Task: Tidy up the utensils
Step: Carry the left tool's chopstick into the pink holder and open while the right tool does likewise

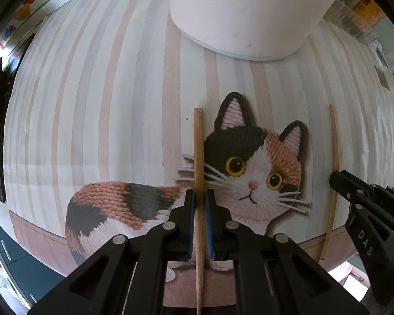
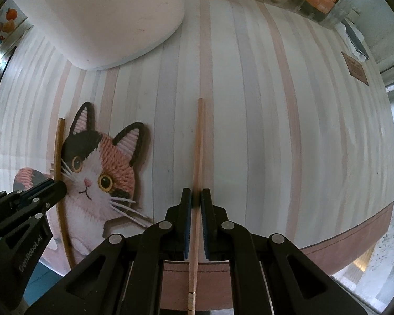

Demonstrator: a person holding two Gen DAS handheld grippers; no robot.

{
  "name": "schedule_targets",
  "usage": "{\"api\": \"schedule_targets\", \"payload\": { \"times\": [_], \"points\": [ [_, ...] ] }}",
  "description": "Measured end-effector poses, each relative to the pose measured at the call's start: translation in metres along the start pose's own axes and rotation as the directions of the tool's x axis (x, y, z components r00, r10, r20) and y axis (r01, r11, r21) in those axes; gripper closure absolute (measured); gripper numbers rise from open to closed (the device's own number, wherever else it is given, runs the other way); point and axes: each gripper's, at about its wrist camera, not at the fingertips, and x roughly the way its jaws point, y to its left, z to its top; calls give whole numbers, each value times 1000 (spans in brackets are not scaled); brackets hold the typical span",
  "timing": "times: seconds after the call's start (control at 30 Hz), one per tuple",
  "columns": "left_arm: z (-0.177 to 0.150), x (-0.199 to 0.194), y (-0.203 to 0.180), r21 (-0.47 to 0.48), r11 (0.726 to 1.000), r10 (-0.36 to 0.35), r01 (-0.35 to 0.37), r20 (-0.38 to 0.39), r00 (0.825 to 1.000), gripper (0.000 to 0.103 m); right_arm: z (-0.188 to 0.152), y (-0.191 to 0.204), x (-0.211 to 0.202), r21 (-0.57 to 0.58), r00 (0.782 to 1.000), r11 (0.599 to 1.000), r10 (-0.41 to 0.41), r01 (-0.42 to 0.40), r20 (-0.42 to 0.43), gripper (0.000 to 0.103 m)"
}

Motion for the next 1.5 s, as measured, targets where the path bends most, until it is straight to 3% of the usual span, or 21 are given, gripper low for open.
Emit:
{"api": "schedule_targets", "payload": {
  "times": [0.23,0.43,0.7,1.0,1.17,1.33,1.5],
  "points": [
    [-4,-32,17,-49,998,37,-32,111,993,98,-6,-15,-15,88,995,994,63,-70,81,96],
    [-3,-84,27,-75,997,44,-25,256,966,98,-7,-25,-52,125,978,986,83,-109,194,96],
    [1,-127,34,-89,996,55,-24,371,927,98,0,-36,-109,134,928,983,69,-126,366,96],
    [0,-170,43,-108,994,31,21,462,887,98,3,-48,-156,140,877,978,71,-155,475,96],
    [-5,-206,42,-96,993,-6,63,509,861,98,7,-51,-186,140,844,970,96,-198,527,96],
    [-9,-238,39,-67,985,-101,160,524,846,98,14,-61,-224,145,805,946,160,-291,571,96],
    [-6,-280,23,1,967,-214,256,556,804,98,25,-75,-271,137,752,918,212,-373,624,96]
  ]
}}
